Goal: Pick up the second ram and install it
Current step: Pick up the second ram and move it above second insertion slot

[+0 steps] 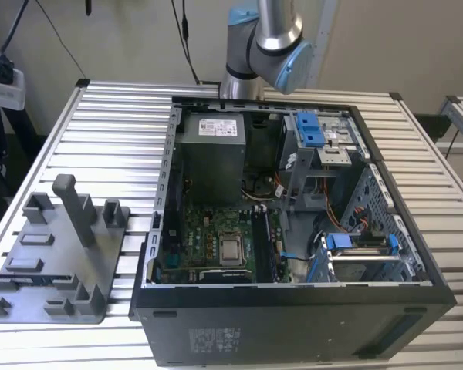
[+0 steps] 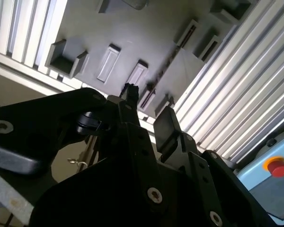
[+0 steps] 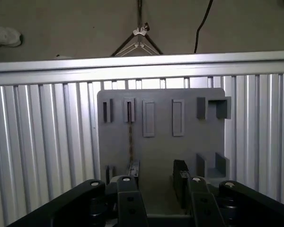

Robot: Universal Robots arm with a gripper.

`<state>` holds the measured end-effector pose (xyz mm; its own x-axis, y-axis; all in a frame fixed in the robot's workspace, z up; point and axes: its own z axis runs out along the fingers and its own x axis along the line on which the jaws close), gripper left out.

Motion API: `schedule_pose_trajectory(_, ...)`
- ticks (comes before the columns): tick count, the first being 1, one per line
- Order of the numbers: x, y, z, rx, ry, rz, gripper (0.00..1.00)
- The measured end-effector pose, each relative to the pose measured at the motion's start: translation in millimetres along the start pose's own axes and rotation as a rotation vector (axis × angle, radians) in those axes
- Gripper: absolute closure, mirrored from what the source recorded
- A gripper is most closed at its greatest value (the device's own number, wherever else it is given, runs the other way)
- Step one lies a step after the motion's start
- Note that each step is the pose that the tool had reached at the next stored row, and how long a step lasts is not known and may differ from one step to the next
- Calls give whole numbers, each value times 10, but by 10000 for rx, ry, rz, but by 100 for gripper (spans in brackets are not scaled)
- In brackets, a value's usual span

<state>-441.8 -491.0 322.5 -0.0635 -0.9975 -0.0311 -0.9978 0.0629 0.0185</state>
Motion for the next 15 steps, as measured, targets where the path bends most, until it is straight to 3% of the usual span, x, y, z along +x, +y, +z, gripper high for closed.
schedule_pose_trajectory(6,9,-2,109,15,-1,-5,58)
schedule_pose_trajectory(11,17,-3,173,139,-9,-36,58)
schedule_pose_trajectory(15,23,0,246,149,-10,-39,58)
